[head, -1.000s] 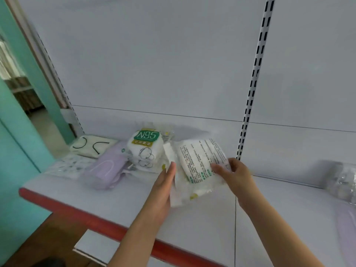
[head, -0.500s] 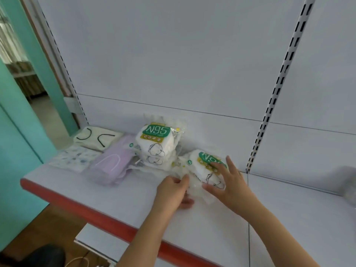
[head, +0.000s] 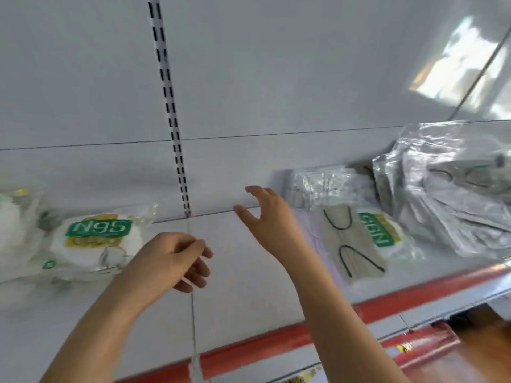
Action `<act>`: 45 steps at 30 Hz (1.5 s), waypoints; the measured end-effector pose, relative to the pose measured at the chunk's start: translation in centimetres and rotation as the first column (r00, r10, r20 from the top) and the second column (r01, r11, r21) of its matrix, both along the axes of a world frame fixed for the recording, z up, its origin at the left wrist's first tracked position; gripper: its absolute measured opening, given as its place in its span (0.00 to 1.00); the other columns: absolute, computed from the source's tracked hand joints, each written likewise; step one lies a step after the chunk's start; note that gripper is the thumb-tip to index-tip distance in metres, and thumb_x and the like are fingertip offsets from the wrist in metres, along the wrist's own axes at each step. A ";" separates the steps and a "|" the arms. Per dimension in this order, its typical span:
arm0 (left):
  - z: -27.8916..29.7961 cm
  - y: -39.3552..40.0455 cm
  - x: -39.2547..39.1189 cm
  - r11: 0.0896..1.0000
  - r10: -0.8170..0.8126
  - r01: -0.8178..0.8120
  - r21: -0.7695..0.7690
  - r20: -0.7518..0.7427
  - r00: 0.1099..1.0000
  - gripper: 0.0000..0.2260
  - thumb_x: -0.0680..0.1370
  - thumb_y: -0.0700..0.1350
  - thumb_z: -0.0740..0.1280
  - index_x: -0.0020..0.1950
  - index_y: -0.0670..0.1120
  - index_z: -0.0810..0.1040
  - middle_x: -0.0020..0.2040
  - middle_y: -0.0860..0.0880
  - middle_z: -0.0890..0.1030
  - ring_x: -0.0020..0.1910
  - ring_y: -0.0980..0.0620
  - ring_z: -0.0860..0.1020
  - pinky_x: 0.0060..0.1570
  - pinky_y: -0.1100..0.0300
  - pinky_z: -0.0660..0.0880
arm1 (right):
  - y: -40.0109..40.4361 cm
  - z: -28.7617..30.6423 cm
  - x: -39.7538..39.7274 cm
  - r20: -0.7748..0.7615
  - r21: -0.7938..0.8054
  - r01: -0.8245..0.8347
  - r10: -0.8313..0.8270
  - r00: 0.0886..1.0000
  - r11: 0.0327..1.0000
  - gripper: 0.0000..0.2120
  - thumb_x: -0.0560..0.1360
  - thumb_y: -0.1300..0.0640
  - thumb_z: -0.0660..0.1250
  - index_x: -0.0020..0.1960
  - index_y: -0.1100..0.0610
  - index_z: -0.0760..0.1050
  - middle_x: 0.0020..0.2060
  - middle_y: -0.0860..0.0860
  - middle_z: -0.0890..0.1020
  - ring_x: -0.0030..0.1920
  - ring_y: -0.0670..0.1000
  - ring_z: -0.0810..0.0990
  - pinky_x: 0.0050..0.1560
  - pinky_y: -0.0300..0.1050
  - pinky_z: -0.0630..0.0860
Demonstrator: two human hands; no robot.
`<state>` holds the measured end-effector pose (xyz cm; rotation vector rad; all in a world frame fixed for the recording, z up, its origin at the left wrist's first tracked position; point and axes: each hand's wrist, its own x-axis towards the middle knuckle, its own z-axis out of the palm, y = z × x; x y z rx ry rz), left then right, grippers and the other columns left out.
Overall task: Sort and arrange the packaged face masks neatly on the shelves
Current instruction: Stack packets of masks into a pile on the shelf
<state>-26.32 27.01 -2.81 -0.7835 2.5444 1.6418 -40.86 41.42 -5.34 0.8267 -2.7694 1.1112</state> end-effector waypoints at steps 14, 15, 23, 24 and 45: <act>-6.7 16.0 -13.1 0.941 -0.224 0.205 -0.270 -0.043 0.974 0.20 0.79 0.49 0.69 0.70 0.46 0.75 0.56 0.49 0.79 0.53 0.50 0.80 0.55 0.58 0.76 | 19.9 -4.9 -2.6 -0.048 0.115 0.621 -0.620 0.783 0.775 0.13 0.73 0.50 0.73 0.54 0.52 0.75 0.49 0.50 0.81 0.53 0.55 0.77 0.50 0.47 0.68; -6.7 16.3 -13.2 0.930 -0.212 0.185 -0.317 -0.053 0.976 0.20 0.80 0.50 0.69 0.70 0.46 0.74 0.57 0.49 0.79 0.53 0.51 0.79 0.53 0.60 0.74 | 20.1 -4.9 -2.7 -0.058 0.038 0.615 -0.612 0.788 0.788 0.08 0.73 0.52 0.72 0.49 0.52 0.75 0.46 0.48 0.82 0.49 0.54 0.77 0.47 0.46 0.66; -6.2 18.7 -15.0 0.988 0.147 -0.133 0.080 -0.207 0.967 0.18 0.79 0.55 0.69 0.66 0.50 0.73 0.53 0.51 0.83 0.53 0.53 0.81 0.54 0.56 0.75 | 19.6 -4.4 -4.1 0.234 -0.430 0.279 -0.193 0.953 0.859 0.06 0.78 0.55 0.69 0.43 0.54 0.78 0.34 0.46 0.80 0.35 0.43 0.76 0.37 0.32 0.70; -6.2 18.7 -15.1 0.971 0.195 -0.162 0.175 -0.190 0.962 0.18 0.78 0.51 0.72 0.66 0.50 0.73 0.51 0.50 0.84 0.52 0.51 0.83 0.54 0.55 0.76 | 19.7 -4.5 -4.3 0.239 -0.420 0.259 -0.169 0.956 0.870 0.09 0.79 0.53 0.67 0.42 0.54 0.78 0.33 0.48 0.79 0.33 0.44 0.74 0.36 0.35 0.69; -5.1 21.9 -17.3 0.962 0.058 -0.009 0.272 -0.172 0.983 0.28 0.75 0.61 0.70 0.72 0.51 0.72 0.64 0.50 0.80 0.60 0.52 0.81 0.66 0.53 0.75 | 27.2 -2.4 -6.4 0.089 -0.660 0.295 -0.319 0.944 0.691 0.06 0.75 0.57 0.73 0.41 0.47 0.81 0.40 0.44 0.81 0.39 0.42 0.79 0.31 0.31 0.74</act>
